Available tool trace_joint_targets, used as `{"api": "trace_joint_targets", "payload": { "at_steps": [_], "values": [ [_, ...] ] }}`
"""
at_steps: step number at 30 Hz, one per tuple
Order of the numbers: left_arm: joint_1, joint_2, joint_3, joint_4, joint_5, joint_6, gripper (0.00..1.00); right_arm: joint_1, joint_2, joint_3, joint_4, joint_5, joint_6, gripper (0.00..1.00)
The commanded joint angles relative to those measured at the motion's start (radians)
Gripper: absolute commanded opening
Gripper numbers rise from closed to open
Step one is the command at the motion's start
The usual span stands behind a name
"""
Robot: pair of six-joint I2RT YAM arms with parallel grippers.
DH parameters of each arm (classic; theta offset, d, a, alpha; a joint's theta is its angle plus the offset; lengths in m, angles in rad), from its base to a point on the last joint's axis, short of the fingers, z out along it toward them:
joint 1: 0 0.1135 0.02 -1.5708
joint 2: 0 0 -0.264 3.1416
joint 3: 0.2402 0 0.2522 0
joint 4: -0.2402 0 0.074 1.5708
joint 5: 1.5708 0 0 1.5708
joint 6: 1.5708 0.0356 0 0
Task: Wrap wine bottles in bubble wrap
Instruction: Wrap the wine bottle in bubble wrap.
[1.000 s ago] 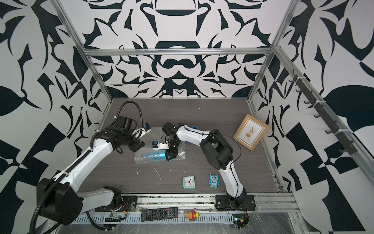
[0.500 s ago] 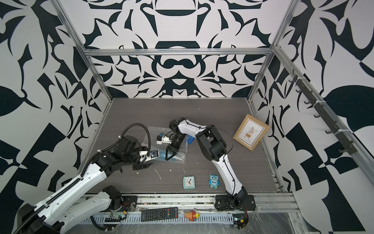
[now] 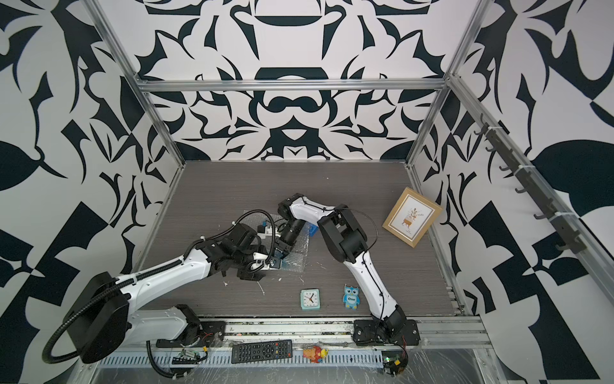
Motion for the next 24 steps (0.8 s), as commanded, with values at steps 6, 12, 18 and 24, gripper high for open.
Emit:
{"api": "trace_joint_targets", "payload": {
  "at_steps": [6,12,18,24],
  "values": [
    [-0.002,0.043,0.0,0.139,-0.023,0.059,0.74,0.02,0.02,-0.011,-0.041,0.023,-0.014,0.31],
    [0.03,0.103,-0.018,0.156,-0.004,0.069,0.75,0.021,0.015,-0.011,-0.027,0.027,-0.001,0.33],
    [0.034,0.161,-0.03,0.161,0.004,0.077,0.75,0.02,-0.003,-0.025,-0.003,0.037,0.013,0.36],
    [0.034,0.19,-0.025,0.14,0.012,0.066,0.52,0.021,-0.032,-0.04,0.035,0.055,0.04,0.48]
  ]
}}
